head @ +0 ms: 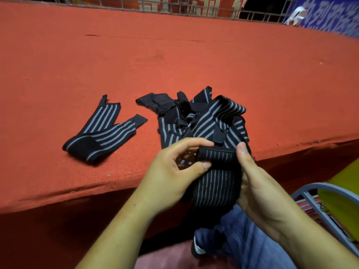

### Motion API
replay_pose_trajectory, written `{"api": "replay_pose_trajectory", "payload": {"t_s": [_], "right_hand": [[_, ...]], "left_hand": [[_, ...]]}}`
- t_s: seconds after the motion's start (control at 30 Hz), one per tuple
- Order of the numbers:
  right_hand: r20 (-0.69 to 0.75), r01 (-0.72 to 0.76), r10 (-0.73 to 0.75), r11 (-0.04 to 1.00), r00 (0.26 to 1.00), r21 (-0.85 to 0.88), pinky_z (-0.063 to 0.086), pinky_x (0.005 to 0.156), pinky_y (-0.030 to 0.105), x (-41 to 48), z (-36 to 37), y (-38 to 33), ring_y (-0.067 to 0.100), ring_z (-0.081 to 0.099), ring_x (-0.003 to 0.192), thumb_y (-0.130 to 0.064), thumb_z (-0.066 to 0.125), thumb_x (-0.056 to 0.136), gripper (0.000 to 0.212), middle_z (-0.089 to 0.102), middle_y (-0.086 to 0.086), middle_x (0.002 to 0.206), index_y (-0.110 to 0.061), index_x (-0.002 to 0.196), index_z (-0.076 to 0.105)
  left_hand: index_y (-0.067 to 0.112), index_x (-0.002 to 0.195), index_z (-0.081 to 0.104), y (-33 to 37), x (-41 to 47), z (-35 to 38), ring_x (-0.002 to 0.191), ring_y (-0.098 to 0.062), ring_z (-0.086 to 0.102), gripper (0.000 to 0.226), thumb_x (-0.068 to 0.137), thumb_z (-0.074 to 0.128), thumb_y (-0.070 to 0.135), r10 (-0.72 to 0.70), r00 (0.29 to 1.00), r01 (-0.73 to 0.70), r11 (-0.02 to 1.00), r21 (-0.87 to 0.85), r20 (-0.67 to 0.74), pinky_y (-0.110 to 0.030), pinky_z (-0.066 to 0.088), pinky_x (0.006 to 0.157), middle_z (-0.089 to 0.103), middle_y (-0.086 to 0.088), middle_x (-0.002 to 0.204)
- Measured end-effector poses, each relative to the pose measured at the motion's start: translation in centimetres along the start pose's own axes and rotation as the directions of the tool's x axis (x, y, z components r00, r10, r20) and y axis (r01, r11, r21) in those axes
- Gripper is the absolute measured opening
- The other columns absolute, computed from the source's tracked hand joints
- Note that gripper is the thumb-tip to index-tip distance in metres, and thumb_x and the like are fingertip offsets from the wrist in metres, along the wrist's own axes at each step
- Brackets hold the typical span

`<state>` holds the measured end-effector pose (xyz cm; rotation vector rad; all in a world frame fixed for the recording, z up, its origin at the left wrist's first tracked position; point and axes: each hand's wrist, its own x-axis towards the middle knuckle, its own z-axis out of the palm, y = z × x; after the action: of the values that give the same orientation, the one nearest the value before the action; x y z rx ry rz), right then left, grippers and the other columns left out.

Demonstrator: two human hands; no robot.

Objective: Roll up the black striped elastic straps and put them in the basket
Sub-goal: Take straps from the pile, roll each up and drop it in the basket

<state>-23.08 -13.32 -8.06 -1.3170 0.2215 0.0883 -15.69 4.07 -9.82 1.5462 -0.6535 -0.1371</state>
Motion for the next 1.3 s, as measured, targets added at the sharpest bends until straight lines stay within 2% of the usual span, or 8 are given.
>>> {"api": "replay_pose_trajectory", "payload": {"t_s": [0.27,0.43,0.63,0.7,0.83,1.03,1.13,1.3], "right_hand": [[0.007,0.013,-0.013,1.000,1.000,0.009,0.059,0.090,0.035,0.2,-0.1,0.1,0.026,0.075,0.113,-0.037,0.055,0.091,0.046,0.078,0.016,0.119,-0.009,0.118,0.079],[0.005,0.085,-0.085,0.992,0.996,-0.091,0.052,0.105,0.044,0.3,0.0,0.6,0.027,0.072,0.118,-0.026,0.061,0.090,0.042,0.077,0.013,0.122,-0.014,0.128,0.072],[-0.015,0.147,-0.156,0.956,0.988,-0.252,0.046,0.114,0.049,0.5,0.4,1.4,0.017,0.069,0.125,-0.047,0.059,0.102,0.039,0.075,-0.001,0.129,-0.026,0.133,0.069],[-0.028,0.173,-0.193,0.929,0.981,-0.327,0.048,0.112,0.048,0.5,0.4,1.3,0.014,0.070,0.122,-0.051,0.056,0.103,0.040,0.076,-0.004,0.126,-0.027,0.132,0.070],[-0.065,0.238,-0.280,0.897,0.958,-0.372,0.052,0.107,0.052,0.5,0.3,1.3,0.016,0.073,0.115,-0.048,0.057,0.096,0.041,0.078,-0.001,0.119,-0.024,0.125,0.072],[-0.115,0.264,-0.327,0.890,0.938,-0.373,0.054,0.103,0.053,0.5,0.0,1.0,0.017,0.075,0.108,-0.046,0.061,0.101,0.031,0.080,0.000,0.112,-0.023,0.118,0.073],[-0.117,0.221,-0.270,0.922,0.956,-0.319,0.053,0.106,0.054,0.7,-0.1,1.2,0.021,0.076,0.109,-0.047,0.062,0.098,0.036,0.080,0.003,0.112,-0.020,0.119,0.075],[-0.111,0.157,-0.184,0.964,0.977,-0.213,0.050,0.111,0.055,0.8,-0.4,1.2,0.026,0.074,0.115,-0.043,0.062,0.093,0.043,0.079,0.009,0.117,-0.015,0.124,0.074]], "left_hand": [[0.027,0.121,0.066,-0.2,-0.2,0.1,0.115,-0.005,0.065,0.044,0.091,0.070,-0.004,-0.046,0.996,0.044,0.998,0.036,0.073,-0.020,0.050,0.097,0.070,0.009,0.118],[0.039,0.150,0.040,-0.2,-0.5,0.5,0.132,0.001,0.054,0.062,0.094,0.066,0.041,-0.164,0.979,0.163,0.986,0.018,0.118,-0.029,0.043,0.113,0.059,0.018,0.141],[0.049,0.149,0.036,-0.1,-0.6,1.4,0.136,0.000,0.052,0.055,0.097,0.056,0.046,-0.181,0.978,0.183,0.983,-0.010,0.104,-0.039,0.036,0.120,0.059,0.018,0.144],[0.050,0.148,0.037,-0.1,-0.8,1.4,0.134,0.002,0.053,0.049,0.103,0.054,0.041,-0.180,0.977,0.183,0.983,-0.014,0.115,-0.035,0.037,0.118,0.060,0.021,0.140],[0.050,0.148,0.037,0.3,-0.8,1.4,0.126,0.020,0.048,0.047,0.106,0.052,0.033,-0.185,0.970,0.182,0.983,0.035,0.159,-0.007,0.038,0.102,0.056,0.042,0.130],[0.027,0.136,0.059,0.0,-0.3,0.5,0.119,-0.006,0.066,0.035,0.102,0.064,0.025,-0.146,0.985,0.141,0.988,0.055,0.091,-0.030,0.051,0.106,0.071,0.008,0.125],[0.022,0.126,0.066,-0.1,-0.1,0.5,0.113,-0.017,0.070,0.030,0.097,0.065,0.029,-0.126,0.990,0.122,0.991,0.060,0.063,-0.043,0.053,0.103,0.074,0.002,0.117],[0.023,0.121,0.068,-0.4,-0.1,0.5,0.108,-0.019,0.071,0.028,0.094,0.068,0.028,-0.104,0.993,0.101,0.993,0.054,0.064,-0.044,0.055,0.099,0.075,0.002,0.112]]}}
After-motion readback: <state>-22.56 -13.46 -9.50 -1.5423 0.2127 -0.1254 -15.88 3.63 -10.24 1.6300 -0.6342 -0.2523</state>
